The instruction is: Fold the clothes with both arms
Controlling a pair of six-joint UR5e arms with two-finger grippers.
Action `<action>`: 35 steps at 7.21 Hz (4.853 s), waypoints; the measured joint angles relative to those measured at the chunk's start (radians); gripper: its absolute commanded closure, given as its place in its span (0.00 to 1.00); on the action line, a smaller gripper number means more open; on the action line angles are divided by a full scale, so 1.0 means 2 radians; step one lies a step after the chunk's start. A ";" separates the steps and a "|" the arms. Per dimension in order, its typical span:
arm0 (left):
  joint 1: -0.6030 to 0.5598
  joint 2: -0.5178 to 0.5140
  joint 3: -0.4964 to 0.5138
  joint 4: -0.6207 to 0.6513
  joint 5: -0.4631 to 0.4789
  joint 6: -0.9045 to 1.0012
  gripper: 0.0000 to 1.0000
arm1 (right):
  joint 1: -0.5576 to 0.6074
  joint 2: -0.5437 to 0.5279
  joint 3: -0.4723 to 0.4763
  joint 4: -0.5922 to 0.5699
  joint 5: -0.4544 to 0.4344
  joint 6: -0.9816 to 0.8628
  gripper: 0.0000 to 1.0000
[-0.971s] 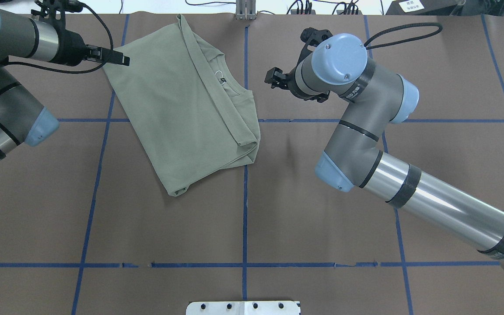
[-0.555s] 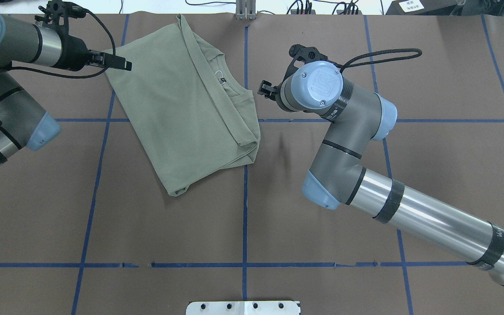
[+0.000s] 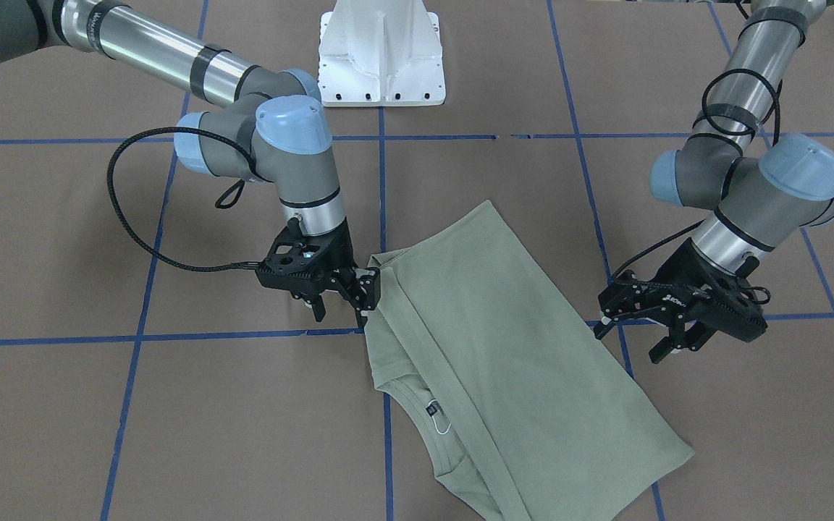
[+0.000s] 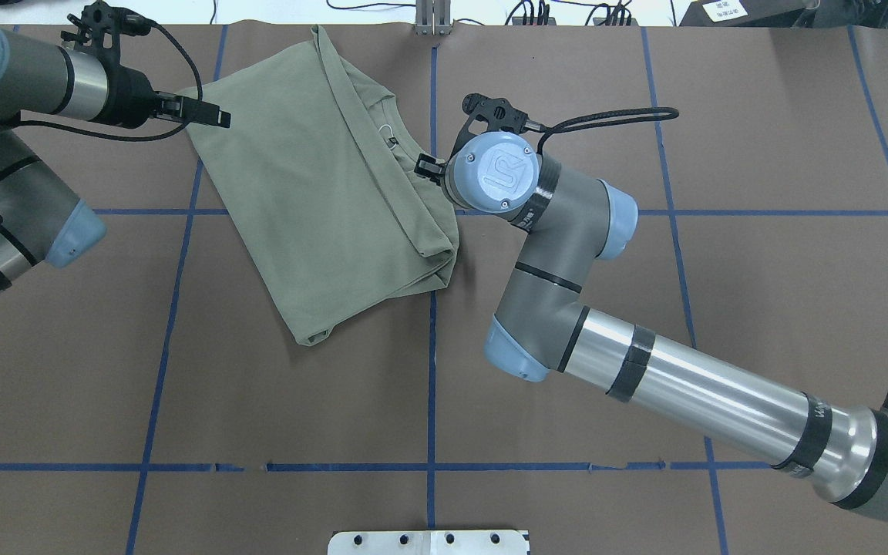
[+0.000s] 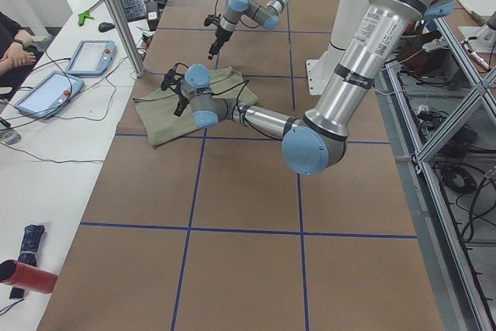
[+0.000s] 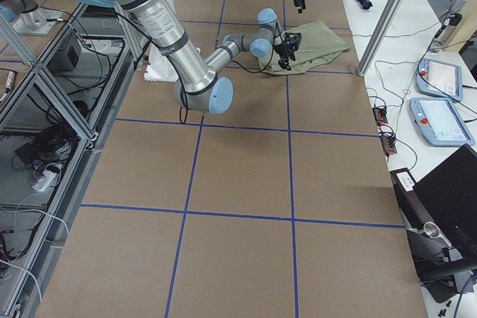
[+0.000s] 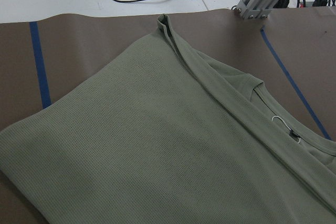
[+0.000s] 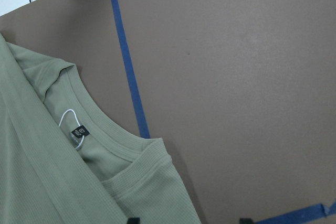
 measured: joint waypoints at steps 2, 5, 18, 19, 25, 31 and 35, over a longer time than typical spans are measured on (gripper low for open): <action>0.000 0.000 0.002 0.000 0.000 0.000 0.00 | -0.011 0.005 -0.022 0.013 -0.009 0.000 0.47; 0.000 0.000 0.003 0.000 0.001 0.002 0.00 | -0.024 0.003 -0.028 0.010 -0.012 0.003 0.53; 0.004 0.009 0.008 -0.005 0.010 0.003 0.00 | -0.039 -0.021 0.048 -0.078 -0.015 0.000 1.00; 0.005 0.010 0.008 -0.006 0.010 0.003 0.00 | -0.057 -0.057 0.114 -0.109 -0.025 0.005 1.00; 0.007 0.010 0.007 -0.006 0.010 0.003 0.00 | -0.205 -0.214 0.359 -0.216 -0.141 0.092 1.00; 0.010 0.010 0.007 -0.006 0.010 0.001 0.00 | -0.200 -0.185 0.368 -0.277 -0.096 0.023 0.00; 0.012 0.010 0.006 -0.006 0.010 0.001 0.00 | -0.176 -0.102 0.293 -0.382 0.005 -0.128 0.07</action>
